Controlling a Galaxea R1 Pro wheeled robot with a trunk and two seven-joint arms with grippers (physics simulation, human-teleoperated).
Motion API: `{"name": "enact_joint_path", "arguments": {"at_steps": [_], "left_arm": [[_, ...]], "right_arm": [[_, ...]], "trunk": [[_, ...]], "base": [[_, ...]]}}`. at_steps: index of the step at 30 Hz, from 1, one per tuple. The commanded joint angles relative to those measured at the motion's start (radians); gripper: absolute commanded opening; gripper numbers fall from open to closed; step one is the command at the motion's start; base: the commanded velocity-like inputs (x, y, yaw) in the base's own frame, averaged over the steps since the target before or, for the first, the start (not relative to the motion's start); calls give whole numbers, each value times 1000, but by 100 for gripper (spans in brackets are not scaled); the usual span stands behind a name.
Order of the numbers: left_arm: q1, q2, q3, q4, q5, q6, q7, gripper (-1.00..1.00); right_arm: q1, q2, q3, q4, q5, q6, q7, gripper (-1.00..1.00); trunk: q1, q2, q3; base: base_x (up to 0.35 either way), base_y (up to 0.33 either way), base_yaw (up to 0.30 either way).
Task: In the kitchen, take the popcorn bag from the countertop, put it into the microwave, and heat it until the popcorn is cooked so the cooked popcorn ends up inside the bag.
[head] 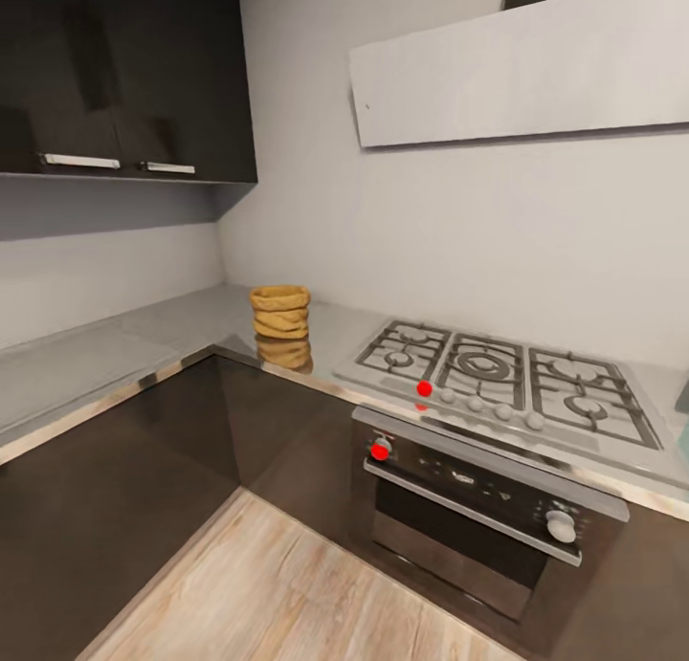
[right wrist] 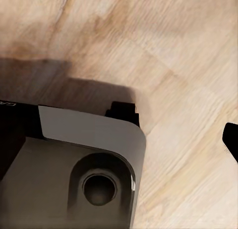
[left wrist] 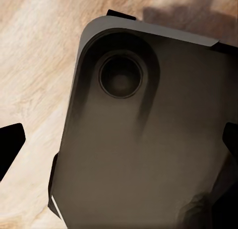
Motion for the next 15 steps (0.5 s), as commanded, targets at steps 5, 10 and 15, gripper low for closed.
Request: {"name": "enact_joint_path", "arguments": {"at_steps": [5, 10, 15], "left_arm": [[0, 0, 4, 0, 3, -2, 2, 100], [0, 0, 4, 0, 2, -2, 3, 100], [0, 0, 8, 0, 4, -3, 4, 100]], "right_arm": [[-1, 0, -8, 2, 8, -6, 2, 100], [-1, 1, -8, 2, 8, -8, 2, 100], [-1, 1, -8, 2, 8, -7, 2, 100]], "trunk": [[1, 0, -1], [1, 0, -1], [1, 0, -1]], "base": [[313, 138, 0], [312, 137, 0], [241, 91, 0]]}}
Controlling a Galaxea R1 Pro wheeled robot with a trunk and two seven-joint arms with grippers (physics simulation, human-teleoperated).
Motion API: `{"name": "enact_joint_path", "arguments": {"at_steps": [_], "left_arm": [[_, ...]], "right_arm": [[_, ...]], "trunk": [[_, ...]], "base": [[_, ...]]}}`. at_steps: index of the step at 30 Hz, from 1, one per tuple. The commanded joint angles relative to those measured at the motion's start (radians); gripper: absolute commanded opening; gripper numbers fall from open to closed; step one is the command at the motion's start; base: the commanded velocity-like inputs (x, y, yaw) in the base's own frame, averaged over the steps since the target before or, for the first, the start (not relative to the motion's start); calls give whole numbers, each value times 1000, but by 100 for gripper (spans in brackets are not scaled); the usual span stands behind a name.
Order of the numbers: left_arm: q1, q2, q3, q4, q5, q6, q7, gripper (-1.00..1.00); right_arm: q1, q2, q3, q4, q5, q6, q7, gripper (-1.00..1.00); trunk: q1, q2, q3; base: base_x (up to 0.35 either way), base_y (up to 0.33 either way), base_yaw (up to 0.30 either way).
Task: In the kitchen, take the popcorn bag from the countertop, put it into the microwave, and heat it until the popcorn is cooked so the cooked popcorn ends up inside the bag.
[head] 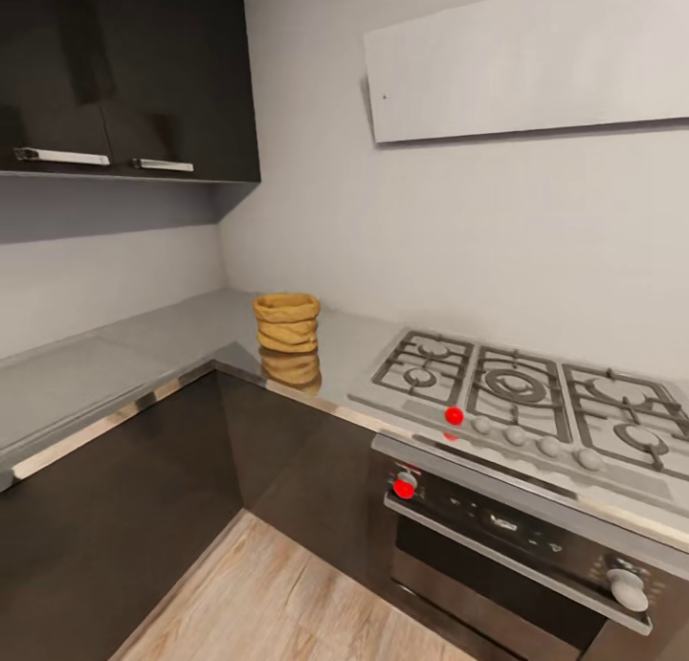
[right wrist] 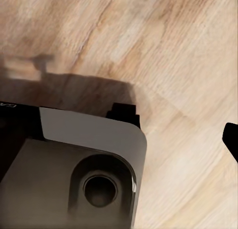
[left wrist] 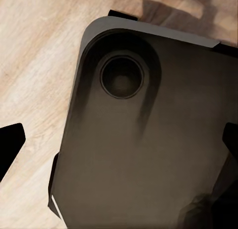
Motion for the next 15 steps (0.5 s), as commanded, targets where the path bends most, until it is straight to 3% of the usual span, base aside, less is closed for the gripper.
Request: {"name": "enact_joint_path", "arguments": {"at_steps": [1, 10, 15], "left_arm": [[0, 0, 7, 0, 4, -2, 1, 100], [0, -2, 14, -2, 9, -2, 5, 100], [0, -2, 13, -2, 9, -3, 5, 100]], "right_arm": [[-1, -2, -8, 2, 8, -2, 2, 100], [-1, -3, -8, 2, 8, -2, 2, 100], [-1, -4, -8, 2, 8, -2, 4, 100]], "trunk": [[0, 0, -1], [0, 0, -1], [-19, 35, 15]], "base": [[58, 18, 0], [9, 3, 0], [0, 0, 0]]}}
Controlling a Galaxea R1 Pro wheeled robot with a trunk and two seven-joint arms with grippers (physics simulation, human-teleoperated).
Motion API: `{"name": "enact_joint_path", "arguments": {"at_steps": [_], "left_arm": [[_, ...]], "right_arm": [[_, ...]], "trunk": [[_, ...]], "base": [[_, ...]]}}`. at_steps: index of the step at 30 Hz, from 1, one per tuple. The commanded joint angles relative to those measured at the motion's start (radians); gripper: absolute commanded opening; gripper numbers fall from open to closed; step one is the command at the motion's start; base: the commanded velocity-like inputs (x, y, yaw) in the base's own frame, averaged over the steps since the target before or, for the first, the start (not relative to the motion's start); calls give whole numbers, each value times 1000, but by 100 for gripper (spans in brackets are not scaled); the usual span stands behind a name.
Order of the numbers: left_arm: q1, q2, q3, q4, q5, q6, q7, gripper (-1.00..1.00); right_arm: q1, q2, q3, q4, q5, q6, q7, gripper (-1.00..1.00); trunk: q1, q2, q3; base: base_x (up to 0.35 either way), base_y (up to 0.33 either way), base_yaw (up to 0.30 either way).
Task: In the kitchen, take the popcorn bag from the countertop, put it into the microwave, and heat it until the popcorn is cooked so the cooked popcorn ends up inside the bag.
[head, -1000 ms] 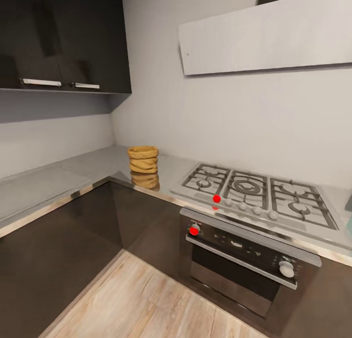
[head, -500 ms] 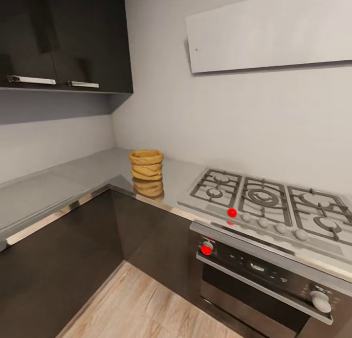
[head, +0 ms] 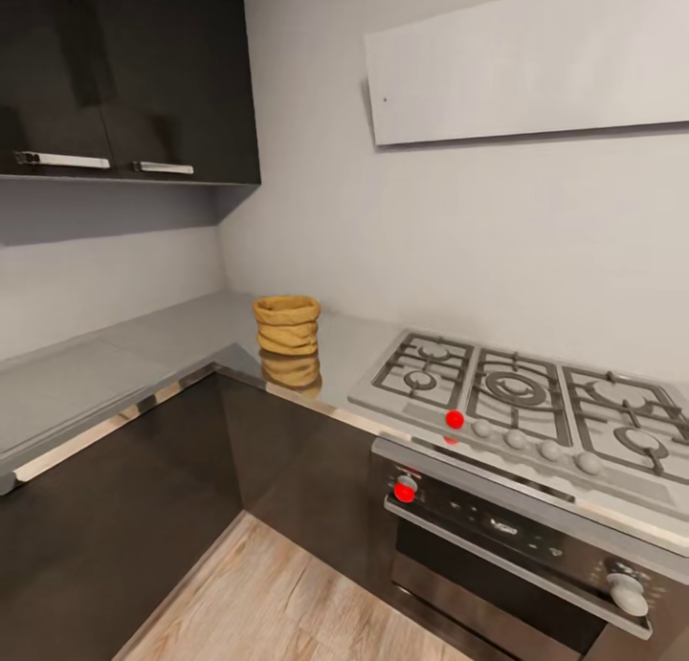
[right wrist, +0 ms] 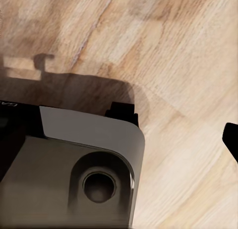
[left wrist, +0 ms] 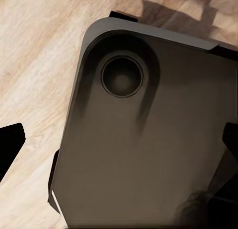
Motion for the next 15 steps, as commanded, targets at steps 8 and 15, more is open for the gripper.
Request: {"name": "enact_joint_path", "arguments": {"at_steps": [8, 15], "left_arm": [[0, 1, 4, -1, 1, -11, 1, 100], [0, 0, 3, 6, 1, -63, 1, 100]], "right_arm": [[-1, 2, -8, 2, 8, 6, 2, 100], [-1, 5, -8, 2, 8, 8, 4, 100]], "trunk": [[-31, 56, 24], [-58, 105, 46]], "base": [[0, 0, 0], [0, 0, 0]]}}
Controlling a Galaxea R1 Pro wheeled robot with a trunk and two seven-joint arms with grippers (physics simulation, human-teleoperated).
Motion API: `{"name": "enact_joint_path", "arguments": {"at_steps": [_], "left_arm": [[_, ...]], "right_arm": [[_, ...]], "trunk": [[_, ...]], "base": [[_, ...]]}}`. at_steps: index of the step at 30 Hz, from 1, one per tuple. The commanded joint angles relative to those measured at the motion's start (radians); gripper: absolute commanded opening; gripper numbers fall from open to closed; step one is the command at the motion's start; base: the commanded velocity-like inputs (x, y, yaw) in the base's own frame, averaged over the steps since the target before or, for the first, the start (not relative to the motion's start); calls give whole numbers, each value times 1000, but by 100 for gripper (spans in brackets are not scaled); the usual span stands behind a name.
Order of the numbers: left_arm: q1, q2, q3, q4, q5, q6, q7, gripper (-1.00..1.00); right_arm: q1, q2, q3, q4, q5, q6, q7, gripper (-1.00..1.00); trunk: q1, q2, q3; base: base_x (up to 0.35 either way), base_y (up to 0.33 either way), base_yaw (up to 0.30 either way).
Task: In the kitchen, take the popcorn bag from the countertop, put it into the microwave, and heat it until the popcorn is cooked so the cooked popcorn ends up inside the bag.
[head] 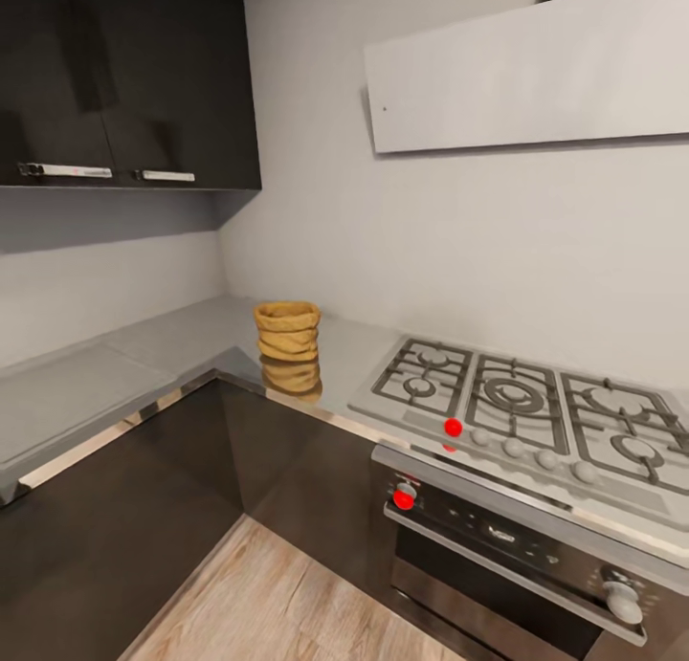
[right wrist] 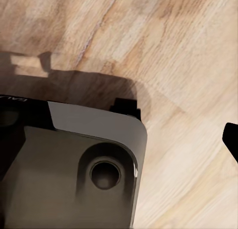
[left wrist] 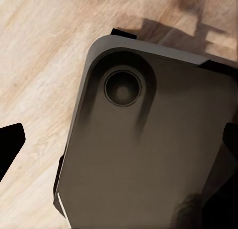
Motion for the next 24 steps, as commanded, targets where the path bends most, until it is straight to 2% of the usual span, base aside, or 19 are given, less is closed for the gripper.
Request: {"name": "enact_joint_path", "arguments": {"at_steps": [1, 7, 24], "left_arm": [[0, 0, 4, 1, 0, -2, 1, 100], [0, 1, 4, 3, 2, -3, 1, 100], [0, 1, 4, 3, 3, -5, 0, 100]], "right_arm": [[-1, 0, -8, 2, 8, -1, 2, 100], [-1, -4, -8, 2, 8, -1, 1, 100], [-1, -6, -8, 1, 8, -1, -1, 100]], "trunk": [[-4, 7, 2], [-27, 49, 20], [-92, 168, 47]], "base": [[0, 0, 0], [0, 0, 0], [0, 0, 0]]}}
